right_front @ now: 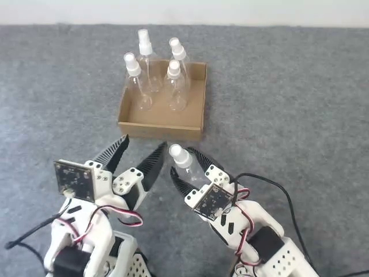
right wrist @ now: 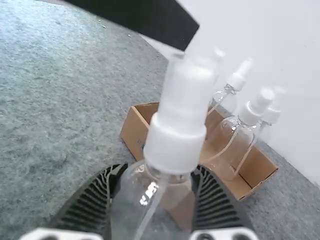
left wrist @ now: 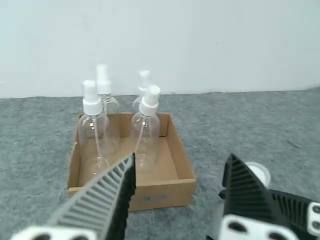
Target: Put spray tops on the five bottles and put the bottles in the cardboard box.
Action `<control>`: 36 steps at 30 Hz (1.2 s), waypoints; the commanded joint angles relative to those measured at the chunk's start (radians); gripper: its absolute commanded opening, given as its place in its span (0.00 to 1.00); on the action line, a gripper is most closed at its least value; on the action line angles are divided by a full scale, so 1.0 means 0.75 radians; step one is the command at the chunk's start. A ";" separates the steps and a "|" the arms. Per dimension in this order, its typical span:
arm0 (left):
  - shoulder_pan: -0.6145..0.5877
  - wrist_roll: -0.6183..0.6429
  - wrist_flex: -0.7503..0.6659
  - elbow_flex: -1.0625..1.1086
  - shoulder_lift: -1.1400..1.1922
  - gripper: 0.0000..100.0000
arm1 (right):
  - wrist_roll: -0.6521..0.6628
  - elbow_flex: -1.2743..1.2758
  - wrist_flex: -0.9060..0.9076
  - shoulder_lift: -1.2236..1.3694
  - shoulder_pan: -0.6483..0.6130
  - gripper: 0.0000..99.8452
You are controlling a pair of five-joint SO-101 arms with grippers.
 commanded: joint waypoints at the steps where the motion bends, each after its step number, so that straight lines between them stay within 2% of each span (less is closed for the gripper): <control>1: -0.039 0.020 0.000 -0.079 -0.020 0.26 | 0.006 0.029 -0.026 -0.032 0.019 0.02; 13: -0.274 0.020 -0.023 -0.097 -0.020 0.26 | 0.006 0.029 -0.021 -0.024 0.021 0.02; 23: -0.565 0.016 -0.010 -0.091 -0.020 0.26 | 0.002 0.029 -0.013 -0.024 0.083 0.02; 27: -0.691 0.016 -0.014 -0.048 -0.020 0.27 | -0.072 0.029 -0.015 -0.024 0.101 0.02; 31: -0.753 0.014 -0.020 0.005 -0.020 0.27 | -0.072 0.029 -0.013 -0.024 0.105 0.02; 36: -0.806 0.018 -0.020 0.052 -0.020 0.27 | -0.082 0.029 -0.026 -0.030 0.187 0.02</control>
